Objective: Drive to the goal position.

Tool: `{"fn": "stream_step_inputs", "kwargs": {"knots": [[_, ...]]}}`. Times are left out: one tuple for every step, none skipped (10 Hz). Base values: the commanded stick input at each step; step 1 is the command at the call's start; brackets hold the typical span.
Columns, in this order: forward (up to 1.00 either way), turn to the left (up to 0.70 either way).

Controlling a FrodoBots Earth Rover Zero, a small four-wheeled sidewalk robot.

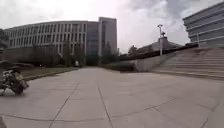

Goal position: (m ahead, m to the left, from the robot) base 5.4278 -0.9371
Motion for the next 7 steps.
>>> {"fn": "stream_step_inputs", "kwargs": {"knots": [[0.70,0.00],[0.70,0.00],[0.70,0.00],[0.70,0.00],[0.70,0.00],[0.70,0.00],[0.70,0.00]]}}
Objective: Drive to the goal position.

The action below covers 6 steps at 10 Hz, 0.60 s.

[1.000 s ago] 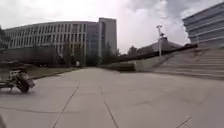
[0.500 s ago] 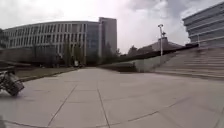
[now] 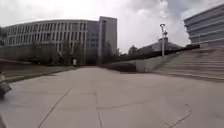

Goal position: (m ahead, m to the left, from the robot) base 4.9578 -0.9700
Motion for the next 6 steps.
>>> {"fn": "stream_step_inputs", "kwargs": {"knots": [[0.70,0.00],[0.70,0.00],[0.70,0.00],[0.70,0.00],[0.70,0.00],[0.70,0.00]]}}
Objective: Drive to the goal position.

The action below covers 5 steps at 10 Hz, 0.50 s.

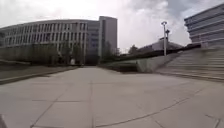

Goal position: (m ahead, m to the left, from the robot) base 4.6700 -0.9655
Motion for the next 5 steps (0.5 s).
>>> {"fn": "stream_step_inputs", "kwargs": {"knots": [[0.70,0.00],[0.70,0.00],[0.70,0.00],[0.70,0.00],[0.70,0.00]]}}
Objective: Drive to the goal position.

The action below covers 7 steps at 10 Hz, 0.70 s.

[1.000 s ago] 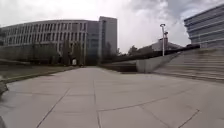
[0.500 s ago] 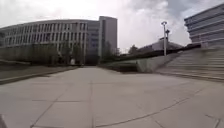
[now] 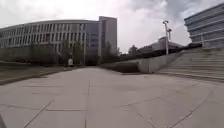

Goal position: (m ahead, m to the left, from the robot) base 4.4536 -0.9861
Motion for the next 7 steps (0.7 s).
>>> {"fn": "stream_step_inputs", "kwargs": {"knots": [[0.70,0.00],[0.70,0.00],[0.70,0.00],[0.70,0.00],[0.70,0.00],[0.70,0.00],[0.70,0.00]]}}
